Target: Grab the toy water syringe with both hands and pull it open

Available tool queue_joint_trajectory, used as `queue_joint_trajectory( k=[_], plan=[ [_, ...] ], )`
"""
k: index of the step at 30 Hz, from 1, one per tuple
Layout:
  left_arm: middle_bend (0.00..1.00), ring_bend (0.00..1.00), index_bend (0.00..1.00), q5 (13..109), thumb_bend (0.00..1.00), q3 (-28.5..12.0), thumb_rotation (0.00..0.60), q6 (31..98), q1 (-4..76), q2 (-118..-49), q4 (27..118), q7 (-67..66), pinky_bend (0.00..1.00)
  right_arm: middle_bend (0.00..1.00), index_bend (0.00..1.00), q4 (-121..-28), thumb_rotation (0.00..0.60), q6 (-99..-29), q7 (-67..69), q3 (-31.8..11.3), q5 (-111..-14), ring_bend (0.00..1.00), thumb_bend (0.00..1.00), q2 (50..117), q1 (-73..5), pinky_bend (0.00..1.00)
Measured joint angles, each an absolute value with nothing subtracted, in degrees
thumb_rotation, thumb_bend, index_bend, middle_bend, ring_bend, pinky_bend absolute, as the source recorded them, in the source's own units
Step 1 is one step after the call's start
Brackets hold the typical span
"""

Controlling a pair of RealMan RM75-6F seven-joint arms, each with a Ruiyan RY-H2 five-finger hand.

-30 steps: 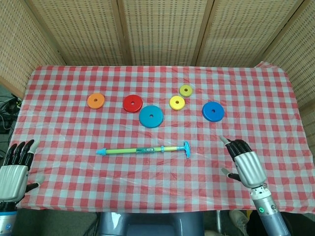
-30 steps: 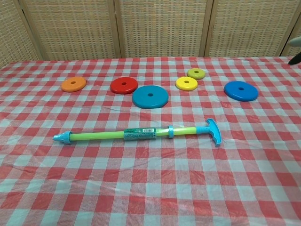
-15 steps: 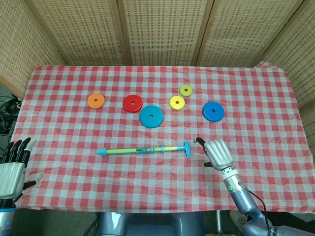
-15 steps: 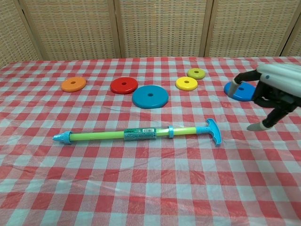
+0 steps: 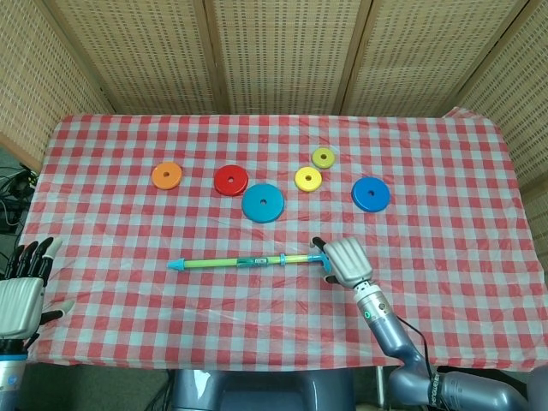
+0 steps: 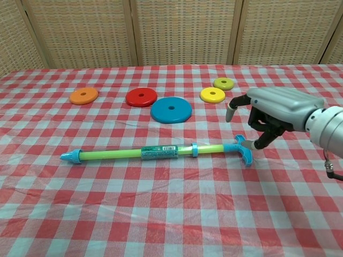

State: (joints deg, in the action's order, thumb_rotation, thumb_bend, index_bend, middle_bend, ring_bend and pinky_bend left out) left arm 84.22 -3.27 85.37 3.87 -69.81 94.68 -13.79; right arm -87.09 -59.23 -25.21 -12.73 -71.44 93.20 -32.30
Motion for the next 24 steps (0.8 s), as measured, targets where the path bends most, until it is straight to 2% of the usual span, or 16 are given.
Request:
queue_joint_trajectory(
  k=[12, 24],
  plan=[
    [0.00, 0.00, 0.00, 82.4, 0.00, -3.7, 0.600, 83.8, 4.8, -70.3, 94.1, -14.0, 0.00, 1.00, 0.41, -78.7, 0.600, -56.3, -22.3, -12.7, -68.6, 1.00, 0.50, 98.7, -35.6, 0.75],
    [0.00, 0.00, 0.00, 81.5, 0.00, -3.8, 0.600, 82.9, 5.6, -70.8, 93.8, -14.4, 0.00, 1.00, 0.44, -72.7, 0.600, -55.0, -19.8, -12.1, -67.3, 1.00, 0.50, 101.2, -37.1, 0.75]
  ],
)
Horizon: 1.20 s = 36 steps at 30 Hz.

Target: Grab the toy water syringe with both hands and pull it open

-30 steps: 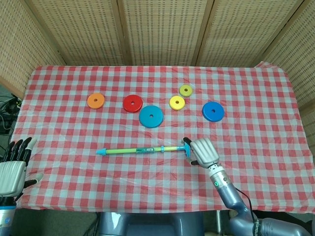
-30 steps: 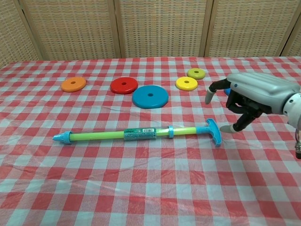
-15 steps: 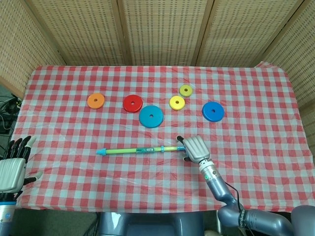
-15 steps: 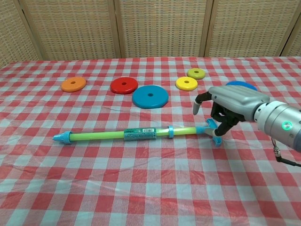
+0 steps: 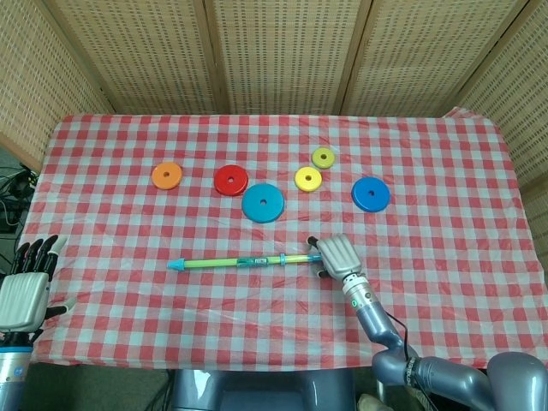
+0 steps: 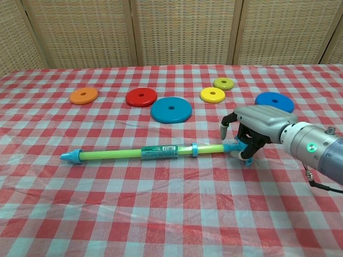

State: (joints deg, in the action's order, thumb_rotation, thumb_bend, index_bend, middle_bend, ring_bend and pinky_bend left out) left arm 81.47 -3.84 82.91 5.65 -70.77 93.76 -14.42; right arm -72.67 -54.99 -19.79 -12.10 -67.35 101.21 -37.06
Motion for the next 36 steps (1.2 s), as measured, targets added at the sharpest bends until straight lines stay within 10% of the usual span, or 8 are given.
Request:
queue_joint_trajectory(
  k=[36],
  plan=[
    [0.00, 0.00, 0.00, 79.7, 0.02, -4.1, 0.600, 80.5, 7.4, -69.9, 97.5, -13.9, 0.00, 1.00, 0.74, -82.7, 0.600, -57.9, -31.2, -16.2, -56.5, 1.00, 0.54, 95.2, -39.0, 0.77]
  ],
)
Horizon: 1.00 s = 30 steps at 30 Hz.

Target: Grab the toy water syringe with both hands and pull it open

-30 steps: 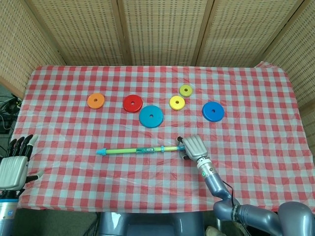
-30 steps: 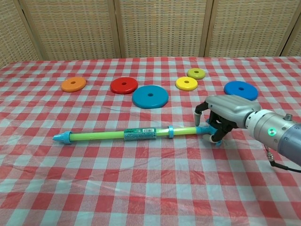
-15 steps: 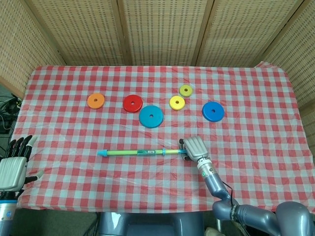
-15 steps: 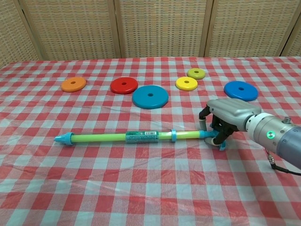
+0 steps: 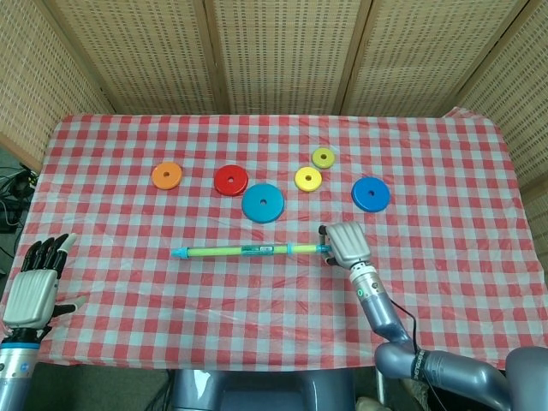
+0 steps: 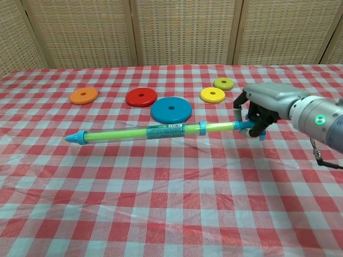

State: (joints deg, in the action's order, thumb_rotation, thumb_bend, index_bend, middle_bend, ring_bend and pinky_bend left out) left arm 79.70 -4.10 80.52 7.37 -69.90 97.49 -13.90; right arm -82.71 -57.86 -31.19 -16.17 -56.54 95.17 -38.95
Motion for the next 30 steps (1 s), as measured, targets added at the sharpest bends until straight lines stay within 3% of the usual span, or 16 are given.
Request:
queue_joint_trajectory(
  k=[2, 7, 13, 20, 30],
  plan=[
    [0.00, 0.00, 0.02, 79.0, 0.02, -4.8, 0.600, 80.1, 8.0, -69.7, 98.7, -14.7, 0.00, 1.00, 0.74, -84.1, 0.600, -58.5, -32.8, -17.1, -54.7, 1.00, 0.54, 94.4, -39.4, 0.77],
    [0.00, 0.00, 0.20, 76.5, 0.11, -7.4, 0.600, 77.9, 10.8, -69.3, 102.1, -17.4, 0.00, 1.00, 0.75, -87.2, 0.600, -59.7, -36.0, -19.2, -50.5, 1.00, 0.54, 92.3, -41.0, 0.77],
    [0.00, 0.00, 0.30, 73.0, 0.13, -11.1, 0.600, 74.1, 15.7, -69.4, 104.9, -21.3, 0.00, 1.00, 0.75, -89.7, 0.600, -60.9, -38.3, -20.7, -47.0, 1.00, 0.55, 90.6, -42.6, 0.78],
    [0.00, 0.00, 0.35, 63.9, 0.21, -16.1, 0.600, 68.6, 23.4, -72.3, 105.9, -26.2, 0.00, 1.00, 0.75, -91.5, 0.600, -62.0, -39.9, -21.6, -43.1, 1.00, 0.55, 88.7, -44.1, 0.78],
    [0.00, 0.00, 0.36, 48.2, 0.21, -21.7, 0.600, 62.6, 35.6, -79.3, 100.7, -33.1, 0.00, 1.00, 0.75, -91.0, 0.600, -61.6, -38.7, -20.9, -39.7, 1.00, 0.56, 86.7, -45.4, 0.78]
  ],
)
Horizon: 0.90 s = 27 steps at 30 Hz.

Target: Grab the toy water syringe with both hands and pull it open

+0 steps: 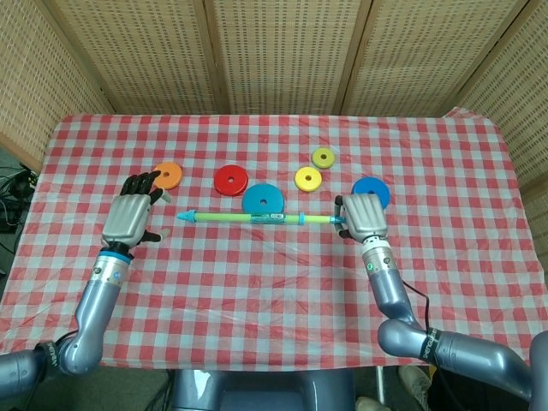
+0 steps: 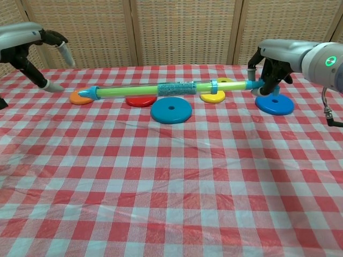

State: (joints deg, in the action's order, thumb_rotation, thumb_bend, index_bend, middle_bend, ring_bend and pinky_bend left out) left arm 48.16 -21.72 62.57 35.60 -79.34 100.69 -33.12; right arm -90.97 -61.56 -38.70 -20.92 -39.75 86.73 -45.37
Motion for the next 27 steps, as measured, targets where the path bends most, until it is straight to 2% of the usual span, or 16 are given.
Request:
queue_joint_trajectory(
  k=[8, 23, 27],
  plan=[
    [0.00, 0.00, 0.39, 38.0, 0.21, -23.1, 0.600, 59.7, 44.7, -82.5, 97.0, -38.0, 0.00, 1.00, 0.75, -91.3, 0.600, -61.9, -37.3, -20.2, -39.9, 1.00, 0.56, 85.7, -46.0, 0.78],
    [0.00, 0.00, 0.42, 34.2, 0.22, -20.7, 0.600, 59.6, 50.9, -83.4, 95.9, -39.6, 0.00, 1.00, 0.76, -91.8, 0.600, -61.7, -34.7, -19.2, -39.3, 1.00, 0.56, 83.5, -46.5, 0.78],
    [0.00, 0.00, 0.42, 33.8, 0.28, -20.1, 0.600, 60.3, 51.6, -83.6, 95.7, -39.4, 0.00, 1.00, 0.76, -92.3, 0.600, -61.7, -34.2, -19.0, -39.4, 1.00, 0.56, 83.1, -46.6, 0.78]
  ],
)
